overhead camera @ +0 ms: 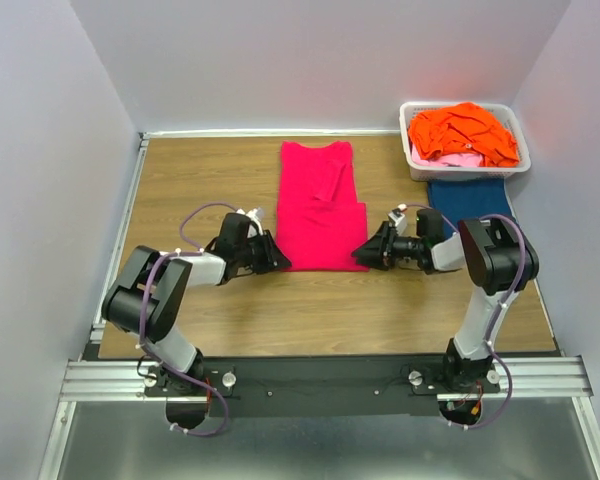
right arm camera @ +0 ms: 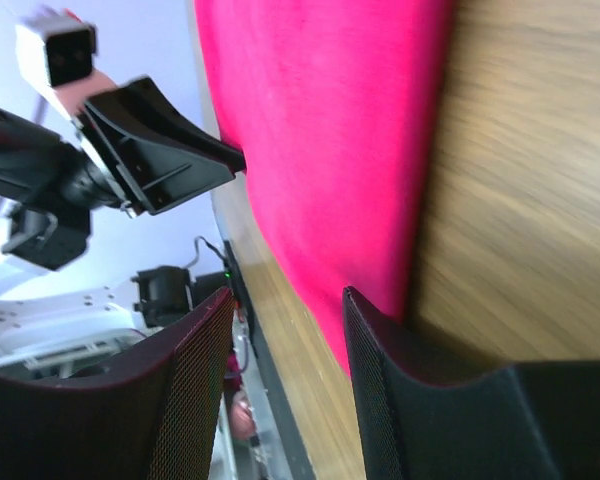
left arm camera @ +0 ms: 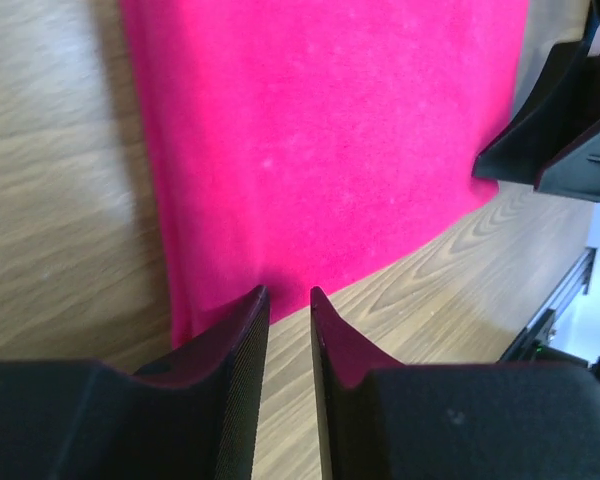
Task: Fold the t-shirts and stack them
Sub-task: Fold the tshirt
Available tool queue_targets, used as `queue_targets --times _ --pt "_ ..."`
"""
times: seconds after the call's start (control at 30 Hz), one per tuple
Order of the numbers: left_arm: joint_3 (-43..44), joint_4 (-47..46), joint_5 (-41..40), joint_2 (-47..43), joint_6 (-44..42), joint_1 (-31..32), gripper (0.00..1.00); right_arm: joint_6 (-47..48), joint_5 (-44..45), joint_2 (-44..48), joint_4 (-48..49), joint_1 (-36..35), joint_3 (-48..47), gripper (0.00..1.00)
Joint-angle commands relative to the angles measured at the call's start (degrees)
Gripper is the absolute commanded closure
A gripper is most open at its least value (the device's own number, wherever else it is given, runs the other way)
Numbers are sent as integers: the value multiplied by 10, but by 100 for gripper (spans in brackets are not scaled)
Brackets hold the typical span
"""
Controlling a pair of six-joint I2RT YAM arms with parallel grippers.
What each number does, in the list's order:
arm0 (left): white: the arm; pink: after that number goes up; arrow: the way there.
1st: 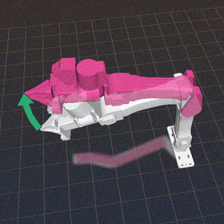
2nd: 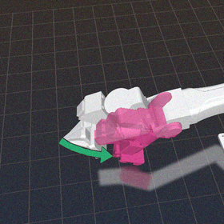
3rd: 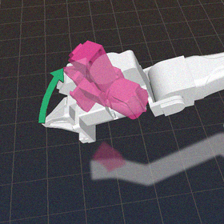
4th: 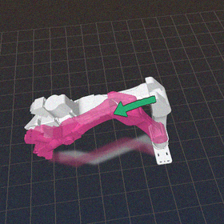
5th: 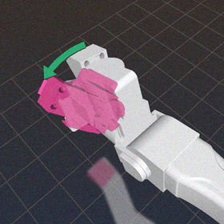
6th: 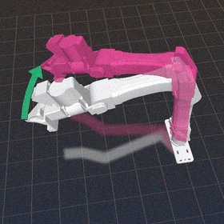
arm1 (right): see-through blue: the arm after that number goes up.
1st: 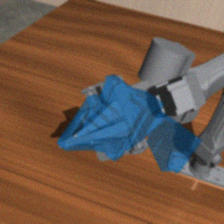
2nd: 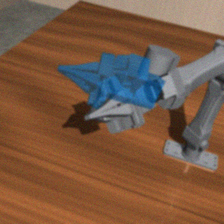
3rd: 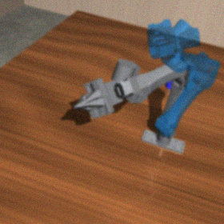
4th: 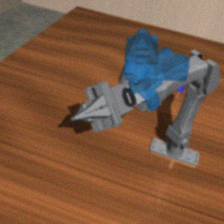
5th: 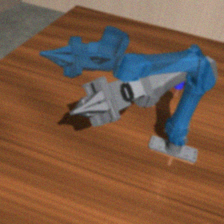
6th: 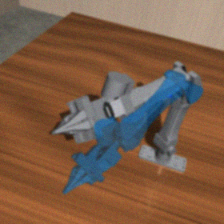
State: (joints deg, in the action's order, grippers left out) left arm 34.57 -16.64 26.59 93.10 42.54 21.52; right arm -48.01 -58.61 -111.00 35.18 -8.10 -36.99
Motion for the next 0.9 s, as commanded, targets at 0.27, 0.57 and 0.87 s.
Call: queue_targets --times 0.27,0.57,0.87 --pt "-37 64 -32 -128 -5 -20 69 -13 -14 72 -3 45 42 43" --pt "63 72 -42 -50 -5 48 68 -58 32 59 23 -88 -34 39" --pt "38 46 -58 0 5 28 69 -89 81 -86 66 -92 -26 39"
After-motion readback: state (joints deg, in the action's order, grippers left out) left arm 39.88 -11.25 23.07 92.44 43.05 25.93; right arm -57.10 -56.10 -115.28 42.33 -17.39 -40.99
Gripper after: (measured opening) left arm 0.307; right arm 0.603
